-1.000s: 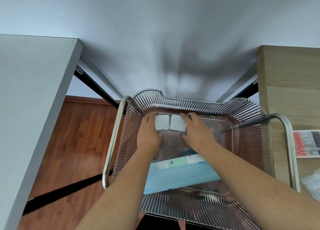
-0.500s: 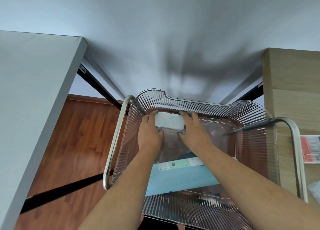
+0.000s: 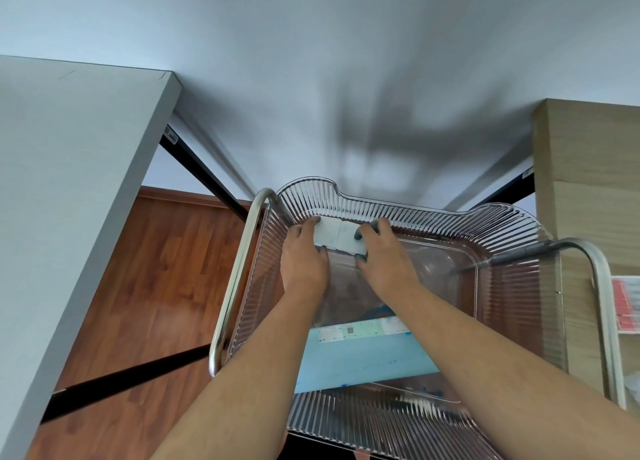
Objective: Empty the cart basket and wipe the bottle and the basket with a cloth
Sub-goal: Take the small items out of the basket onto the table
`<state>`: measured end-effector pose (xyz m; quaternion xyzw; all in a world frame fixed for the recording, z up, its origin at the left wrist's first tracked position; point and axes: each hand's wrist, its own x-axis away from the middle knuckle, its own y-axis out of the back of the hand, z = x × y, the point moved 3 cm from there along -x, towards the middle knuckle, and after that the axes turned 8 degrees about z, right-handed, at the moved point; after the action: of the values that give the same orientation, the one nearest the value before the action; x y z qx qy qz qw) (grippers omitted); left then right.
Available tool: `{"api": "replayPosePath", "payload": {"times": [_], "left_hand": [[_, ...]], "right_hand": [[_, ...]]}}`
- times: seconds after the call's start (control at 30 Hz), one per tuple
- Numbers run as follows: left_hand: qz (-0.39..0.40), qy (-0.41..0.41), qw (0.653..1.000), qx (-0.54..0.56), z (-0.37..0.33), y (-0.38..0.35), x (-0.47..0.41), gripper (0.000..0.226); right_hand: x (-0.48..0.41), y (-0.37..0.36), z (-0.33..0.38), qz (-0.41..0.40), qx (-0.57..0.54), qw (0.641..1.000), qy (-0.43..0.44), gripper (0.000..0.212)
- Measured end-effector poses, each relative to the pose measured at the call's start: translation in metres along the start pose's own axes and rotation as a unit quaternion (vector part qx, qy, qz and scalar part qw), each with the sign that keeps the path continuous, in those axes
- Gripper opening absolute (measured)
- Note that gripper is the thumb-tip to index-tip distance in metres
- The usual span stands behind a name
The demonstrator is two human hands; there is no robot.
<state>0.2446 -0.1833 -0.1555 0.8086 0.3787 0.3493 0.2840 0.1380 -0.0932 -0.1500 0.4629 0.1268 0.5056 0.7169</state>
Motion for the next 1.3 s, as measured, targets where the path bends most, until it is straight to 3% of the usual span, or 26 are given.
{"api": "replayPosePath", "payload": {"times": [0.37,0.63,0.73,1.0,1.17,1.3], "left_hand": [[-0.02,0.015,1.0,0.019,0.002,0.002,0.0,0.048],[0.046,-0.005,0.998,-0.031,-0.002,0.005,0.026,0.062],[0.065,-0.071,0.991,-0.093,-0.017,0.022,0.049,0.059],[0.07,-0.303,0.949,-0.049,-0.127,0.071,0.102,0.047],[0.123,-0.421,0.896,-0.066,-0.216,0.031,0.135,0.049],[0.178,-0.46,0.86,-0.131,-0.272,-0.027,0.157,0.058]], "right_hand": [[-0.006,0.001,0.005,-0.008,0.014,1.0,0.011,0.036],[0.017,0.016,0.01,-0.006,-0.07,0.998,0.0,0.033],[0.048,0.044,0.015,-0.05,-0.095,0.994,-0.013,0.027],[0.148,0.156,0.006,-0.192,-0.126,0.973,-0.027,0.028],[0.215,0.211,-0.045,-0.306,-0.104,0.942,-0.093,0.023],[0.253,0.233,-0.108,-0.327,-0.102,0.925,-0.164,0.023]]}}
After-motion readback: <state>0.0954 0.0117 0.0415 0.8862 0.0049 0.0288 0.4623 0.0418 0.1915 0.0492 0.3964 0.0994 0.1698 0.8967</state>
